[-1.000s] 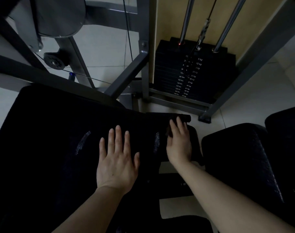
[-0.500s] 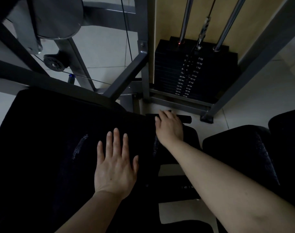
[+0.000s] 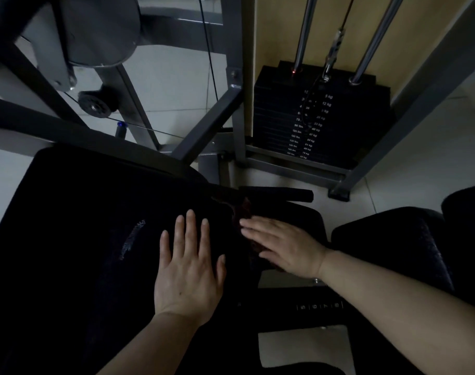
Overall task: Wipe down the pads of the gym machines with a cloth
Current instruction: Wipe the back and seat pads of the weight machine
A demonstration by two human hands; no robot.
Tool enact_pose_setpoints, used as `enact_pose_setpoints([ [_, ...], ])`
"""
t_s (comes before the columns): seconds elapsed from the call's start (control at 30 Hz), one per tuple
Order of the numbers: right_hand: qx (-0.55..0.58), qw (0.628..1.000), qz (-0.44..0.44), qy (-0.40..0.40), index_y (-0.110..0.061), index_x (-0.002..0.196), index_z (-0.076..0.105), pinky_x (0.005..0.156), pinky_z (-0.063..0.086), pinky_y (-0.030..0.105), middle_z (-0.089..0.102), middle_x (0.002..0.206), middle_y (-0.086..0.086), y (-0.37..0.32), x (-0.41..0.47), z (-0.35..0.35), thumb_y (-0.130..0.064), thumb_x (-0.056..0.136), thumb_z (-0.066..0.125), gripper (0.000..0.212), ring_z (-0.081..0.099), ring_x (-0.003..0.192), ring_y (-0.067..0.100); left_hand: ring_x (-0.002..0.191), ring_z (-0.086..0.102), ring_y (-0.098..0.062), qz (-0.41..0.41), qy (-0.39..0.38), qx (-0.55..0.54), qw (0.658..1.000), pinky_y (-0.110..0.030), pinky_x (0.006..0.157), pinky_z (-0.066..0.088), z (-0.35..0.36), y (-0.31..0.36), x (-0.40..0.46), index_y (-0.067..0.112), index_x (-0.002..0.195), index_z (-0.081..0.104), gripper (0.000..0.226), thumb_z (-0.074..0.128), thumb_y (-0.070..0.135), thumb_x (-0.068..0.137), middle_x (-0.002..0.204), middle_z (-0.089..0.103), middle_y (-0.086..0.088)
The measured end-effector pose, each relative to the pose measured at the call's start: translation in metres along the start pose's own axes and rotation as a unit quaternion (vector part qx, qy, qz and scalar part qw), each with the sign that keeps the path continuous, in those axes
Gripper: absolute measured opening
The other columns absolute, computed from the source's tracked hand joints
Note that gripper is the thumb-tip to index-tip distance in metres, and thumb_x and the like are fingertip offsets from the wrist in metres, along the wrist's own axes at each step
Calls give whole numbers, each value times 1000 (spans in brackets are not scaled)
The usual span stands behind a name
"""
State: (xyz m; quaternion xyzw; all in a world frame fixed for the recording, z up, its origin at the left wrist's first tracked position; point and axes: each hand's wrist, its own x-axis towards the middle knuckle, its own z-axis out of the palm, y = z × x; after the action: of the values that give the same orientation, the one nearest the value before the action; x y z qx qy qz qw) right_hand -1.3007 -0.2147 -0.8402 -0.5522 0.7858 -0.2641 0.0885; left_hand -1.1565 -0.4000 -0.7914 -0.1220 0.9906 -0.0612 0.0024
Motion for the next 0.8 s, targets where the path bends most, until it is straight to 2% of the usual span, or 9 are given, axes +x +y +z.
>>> enact_pose_setpoints([
  [0.07,21,997,73,10,-13,144,40,117,22,25,30,154,1,12,24,-9,-29,97,46,50,26,142,14,144,19,-31,-3,0,4,1000,-49,114,13,0,1,0,5,144,36,65,26,47,95,154,23,-19],
  [0.13,47,984,168,45,-15,144,40,115,29,33,32,154,0,13,51,-13,-30,98,48,49,30,141,15,144,19,-31,0,-3,8,1000,-49,115,12,0,1,0,5,144,35,65,26,48,95,154,23,-19],
  [0.23,13,967,245,73,-20,143,41,114,30,38,33,153,0,-2,72,-9,-37,99,43,47,29,141,18,144,18,-32,0,-6,7,1000,-49,115,12,-1,1,1,5,144,35,66,26,47,95,154,22,-19],
  [0.4,-9,986,163,18,-25,149,27,117,-2,29,8,159,-11,-27,27,3,-33,100,40,52,-5,147,9,144,17,-32,3,-10,14,1000,-49,115,10,-1,1,1,5,144,34,67,25,48,95,155,21,-19],
  [0.5,-14,992,124,-30,-34,151,14,119,-7,36,-4,159,-15,-25,8,-9,-46,97,34,59,-12,145,3,145,15,-31,2,-15,16,1000,-49,116,10,-2,1,0,5,145,32,67,23,49,95,156,19,-19],
  [0.57,39,979,187,68,-39,149,14,119,-4,44,-3,160,-12,-37,-4,-12,-55,93,36,62,-5,146,4,145,13,-31,0,-15,16,1000,-48,116,9,-1,1,0,5,146,31,67,23,49,95,156,18,-18],
  [0.63,104,913,345,194,-42,148,12,118,-1,45,-4,161,-9,-57,-12,-9,-66,87,32,69,-5,147,7,146,12,-30,-3,-12,12,1000,-49,116,9,-1,1,0,5,146,32,67,24,48,95,156,17,-18],
  [0.73,194,769,598,118,-43,149,-6,117,-3,52,-21,159,0,-67,-3,-2,-77,83,26,80,-18,145,22,146,13,-31,-4,-11,13,1000,-50,116,11,-1,2,0,6,146,31,66,25,48,95,156,17,-18],
  [0.8,229,719,649,98,-38,151,-6,116,-2,56,-21,158,8,-59,26,-5,-74,85,28,82,-21,144,34,146,13,-31,-4,-12,12,1000,-50,116,12,-1,2,0,6,146,30,66,25,48,95,156,17,-18],
])
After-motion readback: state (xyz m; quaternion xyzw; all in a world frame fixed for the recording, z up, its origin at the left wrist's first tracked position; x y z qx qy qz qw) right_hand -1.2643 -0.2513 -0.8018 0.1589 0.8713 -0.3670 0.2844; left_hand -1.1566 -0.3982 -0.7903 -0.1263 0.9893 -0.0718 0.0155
